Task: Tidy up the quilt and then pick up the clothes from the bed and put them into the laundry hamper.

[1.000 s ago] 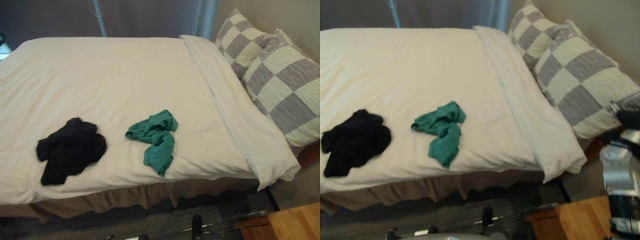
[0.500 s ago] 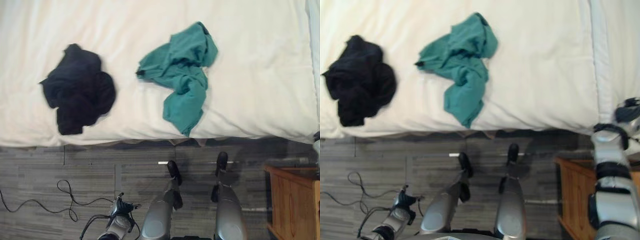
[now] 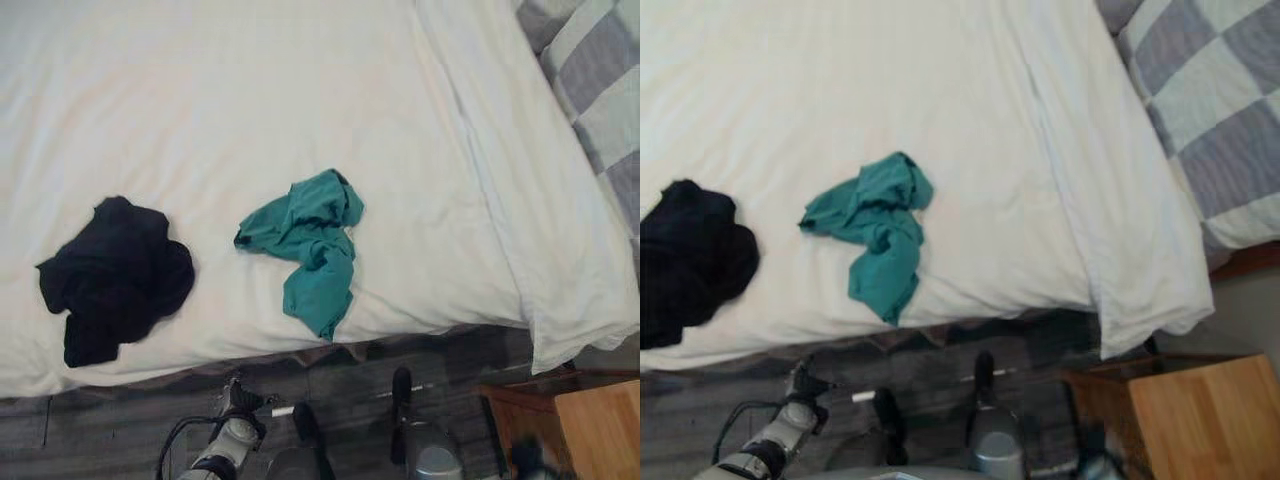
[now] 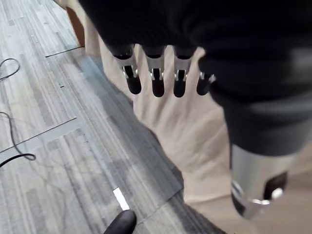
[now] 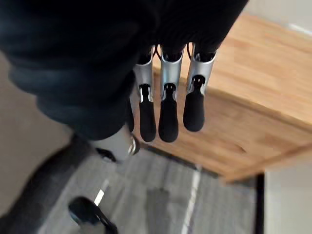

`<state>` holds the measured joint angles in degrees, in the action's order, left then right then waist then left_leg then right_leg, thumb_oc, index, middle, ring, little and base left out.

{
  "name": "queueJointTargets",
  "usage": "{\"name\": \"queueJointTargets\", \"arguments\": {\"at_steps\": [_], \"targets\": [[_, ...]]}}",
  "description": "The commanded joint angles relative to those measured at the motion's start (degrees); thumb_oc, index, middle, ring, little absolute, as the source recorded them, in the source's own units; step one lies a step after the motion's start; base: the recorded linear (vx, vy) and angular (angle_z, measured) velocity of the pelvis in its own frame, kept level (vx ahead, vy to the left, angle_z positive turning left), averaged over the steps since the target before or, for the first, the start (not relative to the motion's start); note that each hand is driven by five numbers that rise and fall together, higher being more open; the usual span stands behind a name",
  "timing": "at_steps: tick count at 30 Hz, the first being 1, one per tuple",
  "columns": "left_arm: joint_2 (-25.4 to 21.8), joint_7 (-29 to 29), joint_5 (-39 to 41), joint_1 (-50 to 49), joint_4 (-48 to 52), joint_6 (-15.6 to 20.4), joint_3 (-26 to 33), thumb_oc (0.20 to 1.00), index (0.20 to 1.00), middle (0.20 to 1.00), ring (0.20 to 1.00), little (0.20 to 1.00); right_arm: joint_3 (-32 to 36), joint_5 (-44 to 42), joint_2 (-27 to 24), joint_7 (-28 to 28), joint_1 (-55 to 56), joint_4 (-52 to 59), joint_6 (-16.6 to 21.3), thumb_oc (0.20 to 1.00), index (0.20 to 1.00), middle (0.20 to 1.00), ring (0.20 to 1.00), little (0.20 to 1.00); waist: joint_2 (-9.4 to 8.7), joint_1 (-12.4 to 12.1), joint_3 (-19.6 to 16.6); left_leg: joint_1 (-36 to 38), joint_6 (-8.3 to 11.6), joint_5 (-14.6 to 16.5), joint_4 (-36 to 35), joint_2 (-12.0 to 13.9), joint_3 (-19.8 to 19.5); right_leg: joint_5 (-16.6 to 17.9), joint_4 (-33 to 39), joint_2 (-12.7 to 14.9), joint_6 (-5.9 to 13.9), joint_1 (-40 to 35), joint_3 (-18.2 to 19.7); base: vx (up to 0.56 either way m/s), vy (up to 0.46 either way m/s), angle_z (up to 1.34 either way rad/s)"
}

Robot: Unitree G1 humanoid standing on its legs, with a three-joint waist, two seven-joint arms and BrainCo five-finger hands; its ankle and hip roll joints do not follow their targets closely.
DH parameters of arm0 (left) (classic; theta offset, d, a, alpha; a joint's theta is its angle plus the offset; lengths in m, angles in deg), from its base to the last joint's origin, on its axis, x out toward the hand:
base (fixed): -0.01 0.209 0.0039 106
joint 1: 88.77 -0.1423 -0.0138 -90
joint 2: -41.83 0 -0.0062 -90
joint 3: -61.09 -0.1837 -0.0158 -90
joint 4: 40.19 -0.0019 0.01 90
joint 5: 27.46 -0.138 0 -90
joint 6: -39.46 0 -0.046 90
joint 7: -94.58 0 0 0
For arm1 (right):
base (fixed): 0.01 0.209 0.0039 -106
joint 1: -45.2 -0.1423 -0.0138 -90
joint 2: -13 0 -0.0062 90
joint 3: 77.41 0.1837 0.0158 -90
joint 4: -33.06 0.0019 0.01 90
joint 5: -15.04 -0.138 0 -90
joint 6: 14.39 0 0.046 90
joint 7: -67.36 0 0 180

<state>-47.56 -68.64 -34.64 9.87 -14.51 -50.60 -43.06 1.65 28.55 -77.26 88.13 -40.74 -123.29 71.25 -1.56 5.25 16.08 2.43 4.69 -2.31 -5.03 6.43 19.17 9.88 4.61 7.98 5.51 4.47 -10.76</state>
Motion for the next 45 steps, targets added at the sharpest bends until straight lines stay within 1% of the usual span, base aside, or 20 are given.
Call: {"name": "queueJointTargets", "arguments": {"at_steps": [1,5,6,9,10,11,12,13,14,15,17,19,21,24,25,26,28,31,38,45], "targets": [[-0.2,-0.7,-1.7,-1.9,-3.1,-0.2,-0.2,1.000,1.000,1.000,1.000,1.000,-3.1,1.5,-0.6,-3.0,-2.7,-1.0,-0.1,1.000,1.000,1.000,1.000,1.000,-0.63,-0.3,-2.2,-2.5,-0.11,2.0,1.0,-0.9,-3.2,-7.6,-5.1,2.2,4.66,0.7,-0.1,0.06,-0.001,0.05],[0.0,-0.9,-1.2,-2.4,-3.6,0.4,0.1,1.000,1.000,1.000,1.000,1.000,-5.4,1.9,-0.1,-4.1,-5.5,-1.6,0.3,1.000,1.000,1.000,1.000,1.000,-0.87,-1.2,-2.4,-3.0,-0.21,3.6,4.5,-1.5,-4.1,-7.3,-3.2,2.3,4.76,-0.8,0.7,0.00,0.004,0.02],[0.5,-0.9,-0.4,-1.7,-3.5,0.7,0.0,1.000,1.000,1.000,1.000,1.000,-6.7,2.1,-1.1,-4.2,-8.0,-1.2,0.4,1.000,1.000,1.000,1.000,1.000,-1.66,-2.0,-1.3,-7.7,1.46,4.7,14.9,-1.0,-5.0,-7.0,-1.7,4.3,4.40,-1.8,0.1,-0.18,0.227,0.16],[1.4,0.1,-1.0,-1.5,-5.1,0.7,0.1,1.000,1.000,1.000,1.000,1.000,-7.4,1.8,-1.0,-4.4,-11.9,0.6,0.3,1.000,1.000,1.000,1.000,1.000,-1.40,-2.8,-2.1,-8.1,5.35,2.5,14.2,7.5,-6.8,-5.0,-0.6,9.6,7.04,-0.9,0.3,-0.10,0.578,0.31],[1.5,1.0,-1.0,-1.5,-5.2,0.8,-0.1,1.000,1.000,1.000,1.000,1.000,-7.1,0.4,-0.6,-4.8,-12.0,1.9,0.6,1.000,1.000,1.000,1.000,1.000,-1.33,-2.8,-3.1,-7.4,7.30,-2.1,9.0,13.9,-7.7,-3.9,-0.8,12.9,9.39,-0.1,0.9,-0.02,0.595,0.17],[1.5,1.0,-1.0,-1.5,-5.2,0.8,-0.1,1.000,1.000,1.000,1.000,1.000,-7.1,0.4,-0.6,-4.8,-12.0,2.0,0.6,1.000,1.000,1.000,1.000,1.000,-1.22,-2.9,-3.1,-7.1,7.42,-2.3,8.6,14.0,-7.6,-4.0,-0.8,12.7,9.34,-0.2,0.9,-0.05,0.642,0.17],[1.4,1.3,-1.1,-1.3,-5.3,1.0,0.0,1.000,1.000,1.000,1.000,1.000,-6.9,0.0,-0.5,-5.2,-11.8,2.7,0.9,1.000,1.000,1.000,1.000,1.000,-0.78,-3.1,-3.7,-7.5,9.07,-5.6,6.3,18.2,-8.0,-3.6,-0.7,14.2,9.49,0.0,0.8,-0.02,0.226,0.02],[1.4,1.3,-1.1,-1.4,-5.3,1.0,-0.1,1.000,1.000,1.000,1.000,1.000,-6.9,0.0,-0.5,-5.2,-11.8,2.7,0.9,1.000,1.000,1.000,1.000,1.000,-0.73,-3.1,-3.7,-7.5,9.09,-5.6,6.2,18.2,-8.0,-3.6,-0.7,14.1,9.49,0.0,0.8,-0.03,0.419,0.05],[1.2,1.5,-1.3,-1.3,-5.4,0.9,-0.1,1.000,1.000,1.000,1.000,1.000,-6.7,-0.2,-0.6,-5.4,-11.4,2.6,1.1,1.000,1.000,1.000,1.000,1.000,-0.54,-3.3,-4.2,-8.1,9.99,-7.9,5.1,20.8,-8.4,-3.6,-0.7,14.9,9.49,-0.5,0.4,-0.04,0.641,0.15],[0.9,1.7,-1.7,-1.3,-5.4,1.1,-0.8,1.000,1.000,1.000,1.000,1.000,-6.0,-2.0,-0.7,-6.1,-10.3,3.8,2.4,1.000,1.000,1.000,1.000,1.000,-0.74,-3.7,-4.7,-7.8,10.31,-7.3,5.1,22.3,-11.3,-2.8,-0.8,17.1,9.49,-0.7,0.4,-0.07,0.776,0.24],[1.3,1.2,-2.1,-0.8,-5.7,0.8,-1.1,1.000,1.000,1.000,1.000,1.000,-4.9,-2.3,-0.2,-7.2,-9.2,3.9,2.1,1.000,1.000,1.000,1.000,1.000,-0.70,-3.9,-5.3,-8.9,10.31,-5.0,6.3,21.1,-12.5,-0.7,-0.7,18.9,9.49,-1.5,-0.6,-0.05,0.466,0.31],[0.8,0.0,-3.0,0.0,-5.3,0.0,-2.2,1.000,1.000,1.000,1.000,1.000,-4.1,-4.3,1.1,-7.4,-10.0,4.9,1.1,1.000,1.000,1.000,1.000,1.000,-2.02,-4.3,-4.4,-8.0,10.31,0.3,9.2,17.1,-10.6,8.5,-0.9,22.8,9.49,2.0,-4.4,-0.11,0.586,0.08],[-0.3,-1.3,-5.6,0.5,-5.7,-0.5,-3.5,1.000,1.000,1.000,1.000,1.000,-5.1,-5.5,2.8,-7.5,-10.8,6.5,1.8,1.000,1.000,1.000,1.000,1.000,-2.34,-4.2,-4.3,-7.4,9.25,0.3,8.0,14.6,-8.2,4.4,-2.3,20.3,9.49,2.4,-6.5,-0.14,0.579,-0.74],[-1.3,-2.6,-7.9,0.8,-4.3,-0.9,-5.1,1.000,1.000,1.000,1.000,1.000,-6.9,-7.6,3.4,-8.1,-10.9,8.7,3.2,1.000,1.000,1.000,1.000,1.000,-2.39,-3.2,-4.1,-5.8,4.92,0.5,6.1,7.6,-7.2,-5.6,-8.1,8.9,7.71,1.7,-0.2,-0.07,0.490,-0.38],[-1.3,-2.6,-7.9,0.8,-4.3,-0.9,-5.1,1.000,1.000,1.000,1.000,1.000,-6.9,-7.6,3.4,-8.1,-11.0,8.7,3.2,1.000,1.000,1.000,1.000,1.000,-2.42,-3.2,-4.1,-5.8,4.90,0.4,6.0,7.6,-7.2,-5.5,-8.2,9.0,7.68,1.8,-0.2,-0.06,0.458,-0.22],[-1.3,-3.2,-9.5,0.4,-4.6,-1.2,-6.0,1.000,1.000,1.000,1.000,1.000,-8.1,-9.0,4.0,-8.3,-11.3,9.1,3.9,1.000,1.000,1.000,1.000,1.000,-1.66,-2.8,-3.9,-4.6,2.48,0.3,4.6,4.0,-7.3,-11.4,-12.2,1.1,4.75,0.9,2.3,-0.05,0.431,0.12],[-1.0,-3.2,-10.2,-0.5,-5.8,-2.0,-5.8,1.000,1.000,1.000,1.000,1.000,-8.1,-10.7,4.5,-8.2,-11.7,7.9,4.0,1.000,1.000,1.000,1.000,1.000,-1.51,-2.2,-4.3,-3.6,0.86,0.7,3.8,0.7,-7.9,-13.9,-12.6,-5.3,2.30,-0.8,6.8,-0.03,0.399,0.47],[-0.6,-2.9,-9.2,-1.7,-7.6,-1.8,-3.8,1.000,1.000,1.000,1.000,1.000,-6.7,-11.4,4.9,-7.8,-11.5,5.4,3.3,1.000,1.000,1.000,1.000,1.000,-1.37,-2.6,-5.6,-2.7,0.03,1.2,2.8,-1.7,-7.6,-12.6,-7.8,-3.7,1.18,-2.9,6.0,0.01,0.122,0.26],[-2.1,-1.3,0.3,-8.6,-12.8,-3.0,9.4,1.000,1.000,1.000,1.000,1.000,5.3,-16.5,0.5,-5.1,-8.5,-3.7,1.6,1.000,1.000,1.000,1.000,1.000,0.11,-2.7,-9.2,0.5,-0.32,1.7,1.2,-2.4,-6.2,-10.1,-0.8,-2.3,2.74,-7.8,5.2,0.08,0.017,-0.05],[-17.2,1.7,3.8,-10.1,-12.0,-2.4,20.9,1.000,1.000,1.000,1.000,1.000,19.7,-26.6,-10.2,-1.0,-4.9,-1.3,4.3,1.000,1.000,1.000,1.000,1.000,0.78,-1.7,-9.9,2.5,0.30,1.9,0.2,-2.3,-5.8,-9.8,-0.4,-1.4,3.71,-8.9,4.9,0.04,0.010,0.02]]}}
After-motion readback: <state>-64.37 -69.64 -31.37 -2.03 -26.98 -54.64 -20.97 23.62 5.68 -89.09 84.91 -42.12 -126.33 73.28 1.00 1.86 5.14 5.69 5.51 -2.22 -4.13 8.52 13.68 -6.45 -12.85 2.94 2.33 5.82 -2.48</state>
